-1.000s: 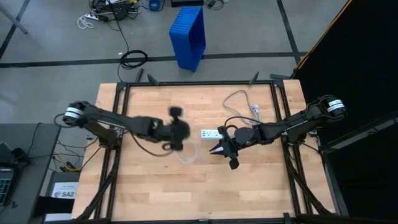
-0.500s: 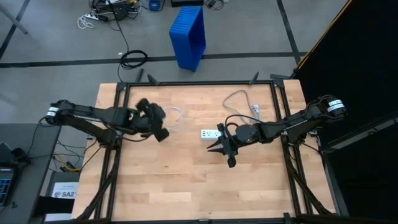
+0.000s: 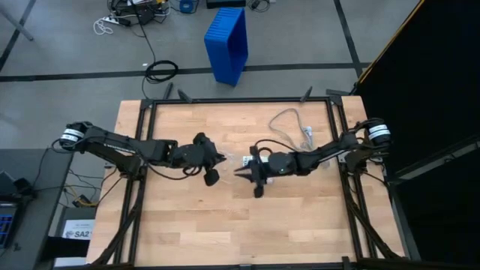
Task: Insert USB
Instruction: Insert the white charger cable into the white charger adapter
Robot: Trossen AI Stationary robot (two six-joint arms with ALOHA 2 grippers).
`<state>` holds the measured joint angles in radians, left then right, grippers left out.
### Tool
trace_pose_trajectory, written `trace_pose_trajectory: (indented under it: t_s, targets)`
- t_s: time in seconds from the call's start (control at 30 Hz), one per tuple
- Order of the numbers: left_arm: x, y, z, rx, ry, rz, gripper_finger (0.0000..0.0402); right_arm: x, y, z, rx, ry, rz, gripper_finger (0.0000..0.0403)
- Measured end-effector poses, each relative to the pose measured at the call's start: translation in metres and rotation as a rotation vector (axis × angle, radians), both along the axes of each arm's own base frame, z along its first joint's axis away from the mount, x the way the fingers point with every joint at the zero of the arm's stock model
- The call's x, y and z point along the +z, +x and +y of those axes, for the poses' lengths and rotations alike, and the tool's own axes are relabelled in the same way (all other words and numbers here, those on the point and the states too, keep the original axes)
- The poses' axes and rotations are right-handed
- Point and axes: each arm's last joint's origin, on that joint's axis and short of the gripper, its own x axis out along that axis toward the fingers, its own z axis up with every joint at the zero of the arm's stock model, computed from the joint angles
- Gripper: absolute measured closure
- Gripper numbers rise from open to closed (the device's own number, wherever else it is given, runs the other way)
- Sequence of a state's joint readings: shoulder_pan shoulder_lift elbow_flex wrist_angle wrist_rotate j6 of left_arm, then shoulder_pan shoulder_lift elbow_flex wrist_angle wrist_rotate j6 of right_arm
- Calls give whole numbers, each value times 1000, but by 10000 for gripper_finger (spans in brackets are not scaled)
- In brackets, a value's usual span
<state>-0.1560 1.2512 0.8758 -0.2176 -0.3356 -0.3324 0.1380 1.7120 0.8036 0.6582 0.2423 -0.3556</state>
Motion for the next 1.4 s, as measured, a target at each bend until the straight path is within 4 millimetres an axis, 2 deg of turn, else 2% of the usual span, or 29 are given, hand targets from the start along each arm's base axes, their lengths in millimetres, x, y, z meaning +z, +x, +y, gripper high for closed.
trace_pose_trajectory:
  t_s: [0.1, 0.23, 0.43, 0.6, 0.73, 0.93, 1.03, 1.2, 1.3, 1.4]
  targets:
    - [-1, 1, -5, -27, -7, 3, 401, -1, 0, -13, -127, -36, 16, 373]
    - [-4, -1, -9, -50, 0, 2, 401, 6, -1, -29, -167, -31, -2, 372]
    - [-37, -7, -9, -64, -14, -34, 401, 24, -3, -51, -93, 23, -74, 373]
    - [-62, -16, -6, -123, -95, -306, 401, 43, 6, -68, -16, 113, -75, 375]
    - [-76, -37, -1, -130, -118, -538, 401, 59, 14, -77, 22, 140, -35, 373]
    - [-75, -68, 8, -116, -40, -842, 401, 99, 25, -98, 70, 136, -75, 376]
    - [-67, -76, 11, -100, 14, -961, 401, 110, 26, -107, 91, 154, -65, 375]
    - [-63, -75, 14, -20, 92, -974, 401, 103, 23, -109, 121, 217, 20, 368]
    - [-62, -71, 14, -14, 112, -949, 401, 87, 20, -106, 126, 274, 74, 364]
    - [-63, -62, 13, -23, 144, -913, 401, 69, 15, -95, 174, 344, 37, 360]
